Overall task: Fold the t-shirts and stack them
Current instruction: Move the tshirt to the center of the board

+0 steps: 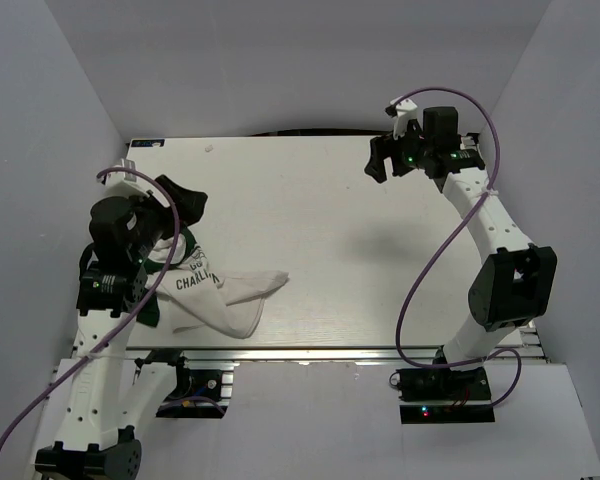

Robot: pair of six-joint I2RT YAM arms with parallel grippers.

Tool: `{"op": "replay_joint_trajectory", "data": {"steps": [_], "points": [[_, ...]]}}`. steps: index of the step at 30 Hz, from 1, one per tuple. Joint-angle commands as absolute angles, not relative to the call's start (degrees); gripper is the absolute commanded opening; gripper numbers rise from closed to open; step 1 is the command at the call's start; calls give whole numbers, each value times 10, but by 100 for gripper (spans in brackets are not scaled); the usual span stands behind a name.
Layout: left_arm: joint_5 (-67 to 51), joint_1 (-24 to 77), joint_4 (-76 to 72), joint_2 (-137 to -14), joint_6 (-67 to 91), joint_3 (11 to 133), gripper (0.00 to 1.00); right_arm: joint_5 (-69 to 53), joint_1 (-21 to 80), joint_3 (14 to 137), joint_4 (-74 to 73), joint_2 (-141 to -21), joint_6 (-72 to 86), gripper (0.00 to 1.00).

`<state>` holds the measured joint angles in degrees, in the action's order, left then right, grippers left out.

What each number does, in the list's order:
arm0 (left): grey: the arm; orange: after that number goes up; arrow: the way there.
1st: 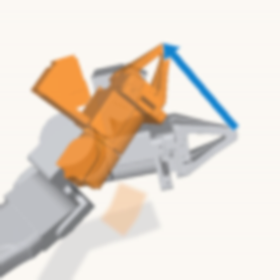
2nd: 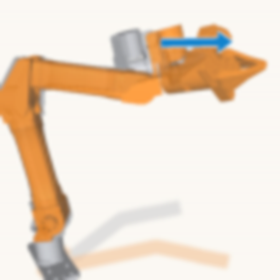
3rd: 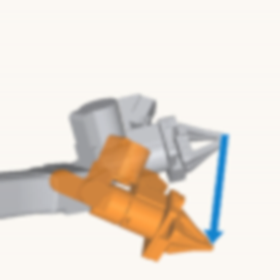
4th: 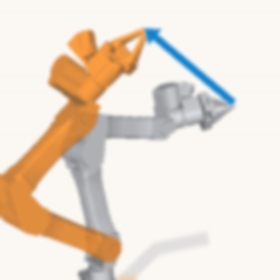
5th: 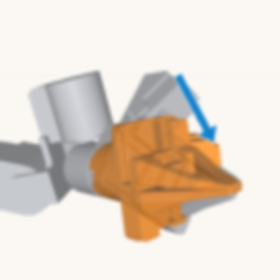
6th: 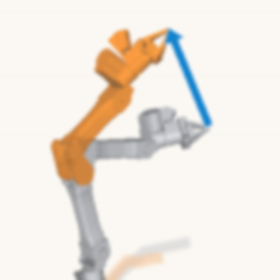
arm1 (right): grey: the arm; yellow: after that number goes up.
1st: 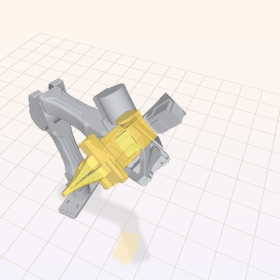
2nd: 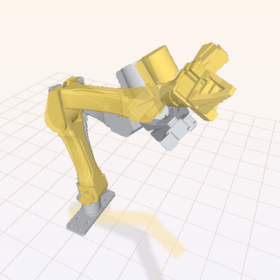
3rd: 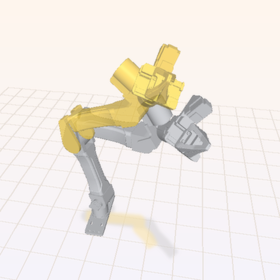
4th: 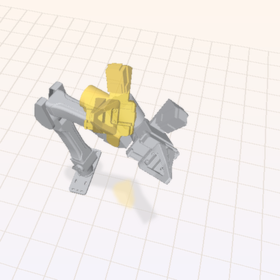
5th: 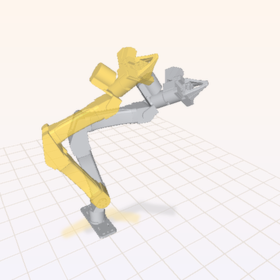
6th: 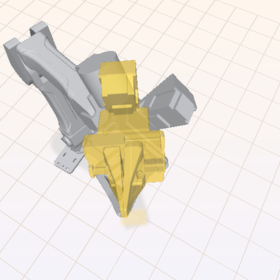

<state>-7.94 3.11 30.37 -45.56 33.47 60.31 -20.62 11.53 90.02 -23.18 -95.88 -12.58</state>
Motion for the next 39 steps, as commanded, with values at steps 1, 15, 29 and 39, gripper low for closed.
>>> {"op": "replay_joint_trajectory", "data": {"steps": [1, 15, 29, 39], "points": [[-58, 30, 331, -435, 346, 598, 98, -203, 113, 911, -219, -936, -119, 89], [76, 25, 540, -512, 460, 594, 95, -529, 126, 928, -363, -977, -348, 89], [-21, -254, 544, -683, 297, 640, 90, -560, 134, 858, -303, -1016, -373, 89], [-15, -314, 506, -787, 233, 672, 86, -576, 132, 866, -284, -1050, -368, 89]]}}
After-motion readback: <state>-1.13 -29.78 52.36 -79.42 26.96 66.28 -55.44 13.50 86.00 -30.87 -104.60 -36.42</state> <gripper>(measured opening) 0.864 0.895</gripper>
